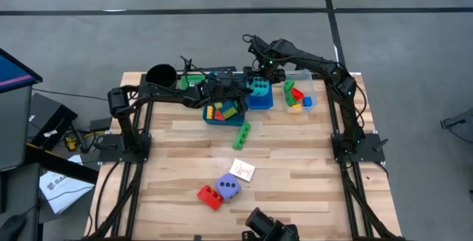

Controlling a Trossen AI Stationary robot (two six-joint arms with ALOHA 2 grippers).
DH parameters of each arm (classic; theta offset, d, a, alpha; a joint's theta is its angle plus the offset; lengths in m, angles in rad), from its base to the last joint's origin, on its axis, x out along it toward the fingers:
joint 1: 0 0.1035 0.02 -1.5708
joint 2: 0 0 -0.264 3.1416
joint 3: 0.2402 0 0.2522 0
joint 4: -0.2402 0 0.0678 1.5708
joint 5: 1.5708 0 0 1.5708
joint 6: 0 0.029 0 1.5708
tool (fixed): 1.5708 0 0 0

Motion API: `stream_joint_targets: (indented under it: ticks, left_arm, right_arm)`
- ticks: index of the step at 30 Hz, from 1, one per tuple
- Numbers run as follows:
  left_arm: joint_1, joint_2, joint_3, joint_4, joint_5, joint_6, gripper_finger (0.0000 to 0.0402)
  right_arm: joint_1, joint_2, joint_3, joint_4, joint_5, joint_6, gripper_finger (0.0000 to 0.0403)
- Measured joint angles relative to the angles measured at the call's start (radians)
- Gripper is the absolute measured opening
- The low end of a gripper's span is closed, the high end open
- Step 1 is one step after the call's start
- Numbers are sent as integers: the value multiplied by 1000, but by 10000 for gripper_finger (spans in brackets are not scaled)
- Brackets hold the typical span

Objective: Pick & Place Toys
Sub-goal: Put the blue dice into the blue bin

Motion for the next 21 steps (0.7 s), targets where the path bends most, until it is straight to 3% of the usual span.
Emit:
stream_joint_targets:
  ticks: [21]
  left_arm:
    - [5, 50, -2, 25, -7, 0, 0]
  right_arm:
    - [-6, 0, 0, -19, -22, -55, 400]
